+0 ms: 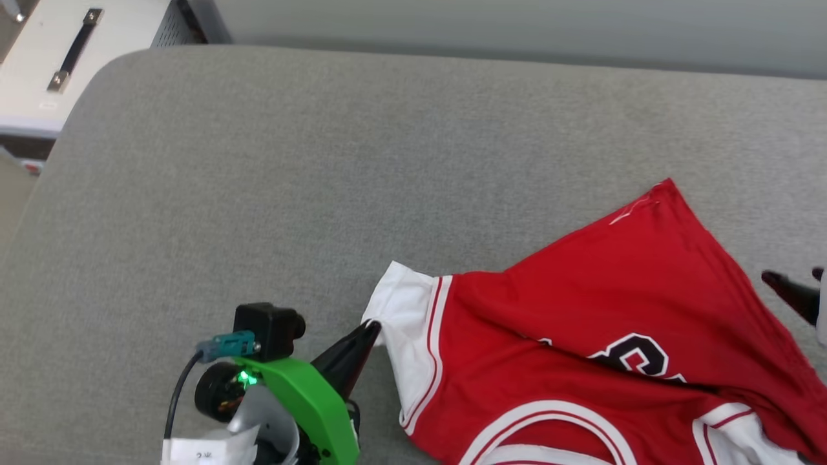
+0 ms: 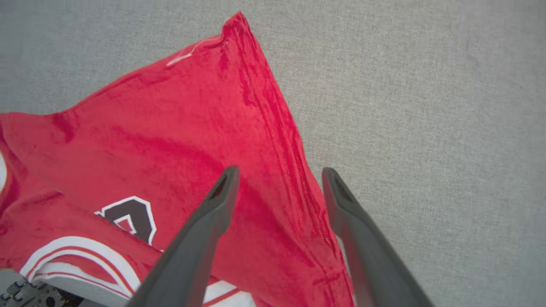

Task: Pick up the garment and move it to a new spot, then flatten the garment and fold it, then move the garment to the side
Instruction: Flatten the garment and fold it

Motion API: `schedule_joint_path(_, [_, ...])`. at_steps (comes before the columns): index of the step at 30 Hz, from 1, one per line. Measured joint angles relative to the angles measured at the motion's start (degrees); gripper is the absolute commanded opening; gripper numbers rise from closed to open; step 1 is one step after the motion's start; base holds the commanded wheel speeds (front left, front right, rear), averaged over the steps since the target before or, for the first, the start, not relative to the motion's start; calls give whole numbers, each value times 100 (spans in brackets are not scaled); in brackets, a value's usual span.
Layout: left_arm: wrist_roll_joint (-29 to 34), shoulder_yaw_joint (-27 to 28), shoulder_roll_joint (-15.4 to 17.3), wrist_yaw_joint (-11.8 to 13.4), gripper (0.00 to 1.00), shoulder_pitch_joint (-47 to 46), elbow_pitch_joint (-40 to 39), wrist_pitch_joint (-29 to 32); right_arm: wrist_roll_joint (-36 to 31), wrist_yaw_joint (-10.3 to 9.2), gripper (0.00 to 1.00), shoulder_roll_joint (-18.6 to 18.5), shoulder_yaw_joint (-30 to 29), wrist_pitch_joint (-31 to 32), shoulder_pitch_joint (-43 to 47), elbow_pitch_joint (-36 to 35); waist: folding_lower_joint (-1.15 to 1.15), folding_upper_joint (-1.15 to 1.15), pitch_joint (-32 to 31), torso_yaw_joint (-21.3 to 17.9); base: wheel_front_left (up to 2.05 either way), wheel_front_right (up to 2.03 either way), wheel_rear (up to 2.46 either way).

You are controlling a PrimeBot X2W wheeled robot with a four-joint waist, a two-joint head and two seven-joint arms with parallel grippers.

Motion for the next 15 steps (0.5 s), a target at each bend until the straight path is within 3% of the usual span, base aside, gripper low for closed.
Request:
schedule_joint_path(7, [78, -147, -225, -125, 0, -299, -35, 9, -265, 0, 100, 32, 245, 307, -1139, 582, 0, 0, 421, 403, 0, 0, 0])
schedule_joint_path(15, [107, -232, -358, -208, 0, -402, 52, -66, -582, 0, 100, -138, 421, 410, -1833, 1403, 0, 0, 883, 885, 0, 0, 0])
